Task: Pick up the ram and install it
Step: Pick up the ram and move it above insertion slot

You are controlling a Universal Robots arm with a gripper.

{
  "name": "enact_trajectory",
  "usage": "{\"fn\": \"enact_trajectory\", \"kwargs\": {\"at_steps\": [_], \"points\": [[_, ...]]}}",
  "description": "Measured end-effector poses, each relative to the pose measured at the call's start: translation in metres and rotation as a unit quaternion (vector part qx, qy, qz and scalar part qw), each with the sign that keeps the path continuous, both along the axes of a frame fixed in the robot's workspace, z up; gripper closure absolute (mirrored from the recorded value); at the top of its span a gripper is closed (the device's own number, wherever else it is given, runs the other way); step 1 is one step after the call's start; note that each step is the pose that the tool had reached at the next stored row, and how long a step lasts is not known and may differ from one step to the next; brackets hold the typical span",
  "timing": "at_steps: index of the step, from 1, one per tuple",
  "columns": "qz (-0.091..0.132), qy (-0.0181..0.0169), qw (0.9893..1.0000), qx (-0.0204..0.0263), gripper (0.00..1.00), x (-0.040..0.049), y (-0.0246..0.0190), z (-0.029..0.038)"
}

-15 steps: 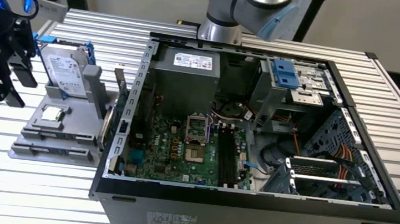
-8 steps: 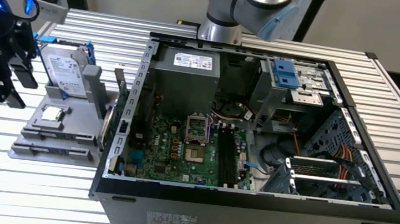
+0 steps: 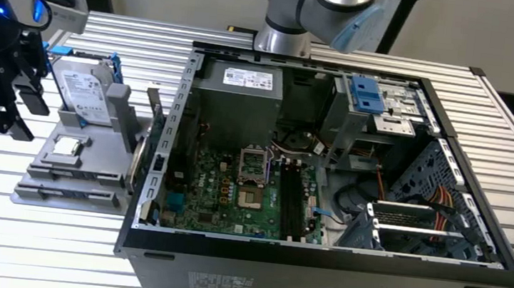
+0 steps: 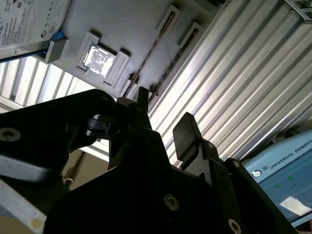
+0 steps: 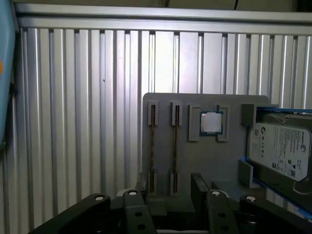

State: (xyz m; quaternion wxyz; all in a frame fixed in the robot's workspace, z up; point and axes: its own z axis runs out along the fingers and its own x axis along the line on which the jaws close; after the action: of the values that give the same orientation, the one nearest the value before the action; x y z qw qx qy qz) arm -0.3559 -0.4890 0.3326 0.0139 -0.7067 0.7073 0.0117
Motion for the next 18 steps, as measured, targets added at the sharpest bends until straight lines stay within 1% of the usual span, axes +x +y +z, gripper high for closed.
{"fn": "enact_trajectory", "kwargs": {"at_steps": [18], "points": [[0.0, 0.0, 1.0, 0.0, 0.0, 0.0, 0.0, -0.007]]}}
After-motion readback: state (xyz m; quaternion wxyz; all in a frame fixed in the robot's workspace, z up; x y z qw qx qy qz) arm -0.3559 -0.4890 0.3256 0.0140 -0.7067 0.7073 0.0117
